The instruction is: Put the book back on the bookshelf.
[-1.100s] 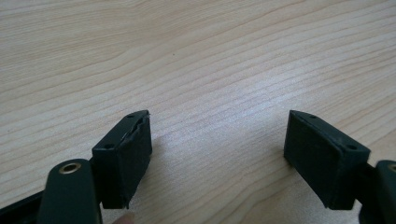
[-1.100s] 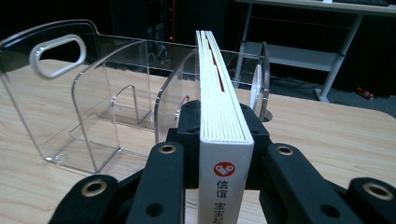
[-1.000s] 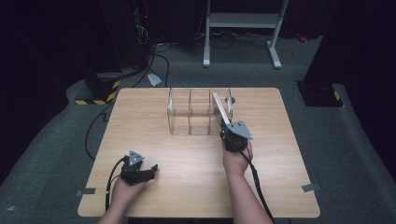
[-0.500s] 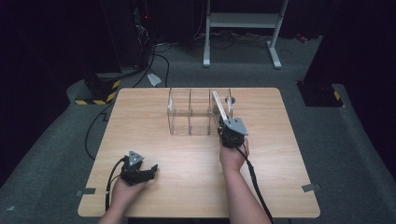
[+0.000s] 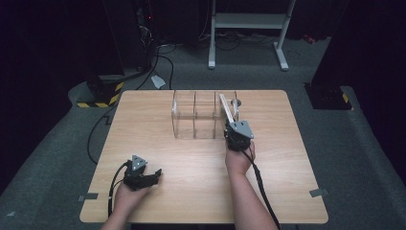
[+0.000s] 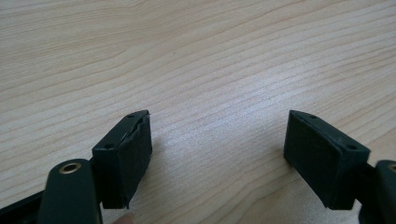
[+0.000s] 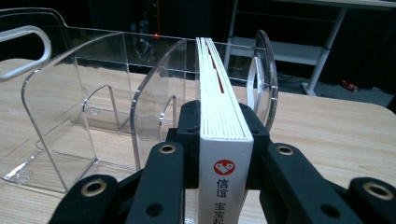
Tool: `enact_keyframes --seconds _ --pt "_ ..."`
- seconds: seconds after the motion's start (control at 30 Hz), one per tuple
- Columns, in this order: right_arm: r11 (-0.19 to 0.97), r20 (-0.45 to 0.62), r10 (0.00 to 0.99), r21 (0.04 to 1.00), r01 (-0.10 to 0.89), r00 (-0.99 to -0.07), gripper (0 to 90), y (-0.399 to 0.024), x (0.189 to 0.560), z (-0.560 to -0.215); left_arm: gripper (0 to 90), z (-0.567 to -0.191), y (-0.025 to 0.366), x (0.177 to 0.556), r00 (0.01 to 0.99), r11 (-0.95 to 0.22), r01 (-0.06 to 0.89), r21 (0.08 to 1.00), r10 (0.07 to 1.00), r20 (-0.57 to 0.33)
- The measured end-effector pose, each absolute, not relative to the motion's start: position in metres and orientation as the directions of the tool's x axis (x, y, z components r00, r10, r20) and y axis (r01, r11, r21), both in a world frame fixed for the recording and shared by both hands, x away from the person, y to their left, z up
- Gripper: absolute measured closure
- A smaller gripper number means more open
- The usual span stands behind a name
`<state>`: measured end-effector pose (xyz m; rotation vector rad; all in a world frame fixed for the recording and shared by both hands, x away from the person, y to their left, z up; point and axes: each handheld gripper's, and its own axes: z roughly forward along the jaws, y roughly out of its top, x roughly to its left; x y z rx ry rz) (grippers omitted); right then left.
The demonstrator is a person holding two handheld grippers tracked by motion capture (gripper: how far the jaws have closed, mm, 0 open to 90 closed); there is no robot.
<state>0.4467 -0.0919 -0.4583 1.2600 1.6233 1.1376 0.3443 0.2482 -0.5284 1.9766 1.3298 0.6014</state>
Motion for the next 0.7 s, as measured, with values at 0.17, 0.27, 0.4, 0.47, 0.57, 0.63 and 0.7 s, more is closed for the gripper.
enact_keyframes --seconds 0.17,0.27,0.4,0.47,0.57,0.63,0.7 --pt "0.106 -0.049 0.979 0.952 0.286 -0.199 75.4 -0.091 0.4469 -0.4607 23.7 -0.5283 0.2489 0.3438 0.375 -0.258 0.616 0.745 0.927 0.012" --pt "0.1 -0.045 0.98 0.953 0.287 -0.193 75.2 -0.0913 0.4461 -0.4622 23.7 -0.5283 0.249 0.3432 0.373 -0.257 0.617 0.744 0.928 0.01" --pt "0.089 -0.033 0.981 0.952 0.294 -0.189 74.8 -0.0932 0.4443 -0.4648 23.8 -0.5284 0.2491 0.343 0.373 -0.256 0.616 0.745 0.928 0.01" --pt "0.09 -0.033 0.981 0.95 0.3 -0.189 74.5 -0.0938 0.4436 -0.4656 23.8 -0.5283 0.2493 0.3428 0.374 -0.257 0.616 0.744 0.928 0.011" --pt "0.082 -0.023 0.982 0.944 0.319 -0.187 74.2 -0.0956 0.4433 -0.4669 23.8 -0.5283 0.2492 0.3427 0.373 -0.257 0.617 0.744 0.928 0.011" --pt "0.08 -0.018 0.982 0.939 0.334 -0.186 73.7 -0.0971 0.4438 -0.4677 23.8 -0.5283 0.2492 0.3427 0.373 -0.257 0.617 0.744 0.928 0.011" --pt "0.069 -0.006 0.984 0.936 0.345 -0.181 73.0 -0.0995 0.4432 -0.4688 23.8 -0.5283 0.2492 0.3427 0.373 -0.257 0.617 0.744 0.928 0.011"
